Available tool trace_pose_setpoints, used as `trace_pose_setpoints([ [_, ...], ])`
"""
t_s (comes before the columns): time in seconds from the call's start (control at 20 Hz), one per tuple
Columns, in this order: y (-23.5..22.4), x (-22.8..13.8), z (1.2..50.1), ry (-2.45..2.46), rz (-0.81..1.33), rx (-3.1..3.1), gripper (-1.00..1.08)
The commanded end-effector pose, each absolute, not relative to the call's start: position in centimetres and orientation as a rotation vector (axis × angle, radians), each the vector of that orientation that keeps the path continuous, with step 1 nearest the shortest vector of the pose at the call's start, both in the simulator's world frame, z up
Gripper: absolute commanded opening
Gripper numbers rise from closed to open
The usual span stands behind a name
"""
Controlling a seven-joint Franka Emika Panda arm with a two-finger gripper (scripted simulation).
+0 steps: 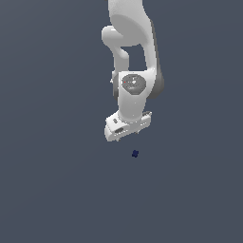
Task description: Pick up the object and move it to a goal position.
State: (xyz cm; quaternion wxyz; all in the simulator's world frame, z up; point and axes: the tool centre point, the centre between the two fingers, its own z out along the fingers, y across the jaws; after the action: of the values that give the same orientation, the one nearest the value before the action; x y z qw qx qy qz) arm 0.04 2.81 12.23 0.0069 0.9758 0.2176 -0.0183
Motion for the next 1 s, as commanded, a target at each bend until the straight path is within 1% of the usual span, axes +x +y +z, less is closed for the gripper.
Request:
trace_pose_setpoints([
  [0.0, 3.2, 0.5, 11.6, 0.801, -0.054, 3.023, 1.0],
  [0.6, 5.3, 2.7, 8.6, 1.353, -0.03, 2.827, 1.0],
  [0.95, 6.3, 3.6, 7.2, 1.591, -0.014, 2.705, 1.0],
])
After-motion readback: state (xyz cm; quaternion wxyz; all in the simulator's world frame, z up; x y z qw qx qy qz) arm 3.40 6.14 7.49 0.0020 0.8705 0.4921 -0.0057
